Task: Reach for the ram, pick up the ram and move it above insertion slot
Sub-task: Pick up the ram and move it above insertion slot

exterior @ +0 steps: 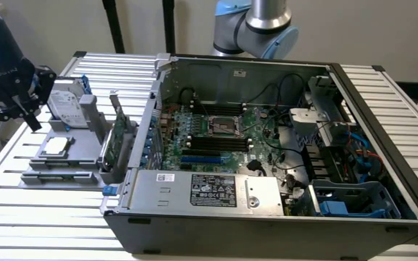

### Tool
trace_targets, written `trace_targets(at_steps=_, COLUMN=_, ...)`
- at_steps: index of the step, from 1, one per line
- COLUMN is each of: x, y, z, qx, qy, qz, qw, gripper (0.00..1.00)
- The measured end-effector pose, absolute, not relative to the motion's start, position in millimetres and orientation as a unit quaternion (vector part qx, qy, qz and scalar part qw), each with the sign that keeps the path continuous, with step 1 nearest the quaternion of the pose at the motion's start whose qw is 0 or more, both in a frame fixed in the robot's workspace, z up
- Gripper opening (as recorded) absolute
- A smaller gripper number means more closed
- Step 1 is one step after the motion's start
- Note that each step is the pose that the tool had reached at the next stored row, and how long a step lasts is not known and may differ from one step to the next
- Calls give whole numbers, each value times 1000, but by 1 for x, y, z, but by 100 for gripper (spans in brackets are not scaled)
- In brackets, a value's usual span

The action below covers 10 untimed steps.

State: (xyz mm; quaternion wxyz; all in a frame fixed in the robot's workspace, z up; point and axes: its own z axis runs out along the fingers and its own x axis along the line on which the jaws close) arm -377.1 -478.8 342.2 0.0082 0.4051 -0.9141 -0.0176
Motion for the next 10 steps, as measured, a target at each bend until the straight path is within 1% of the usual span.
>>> trace_targets(at_steps=10, x=-377, y=-479, z=342, qx=486, qy=-874, qz=-17, qw=10, gripper=11)
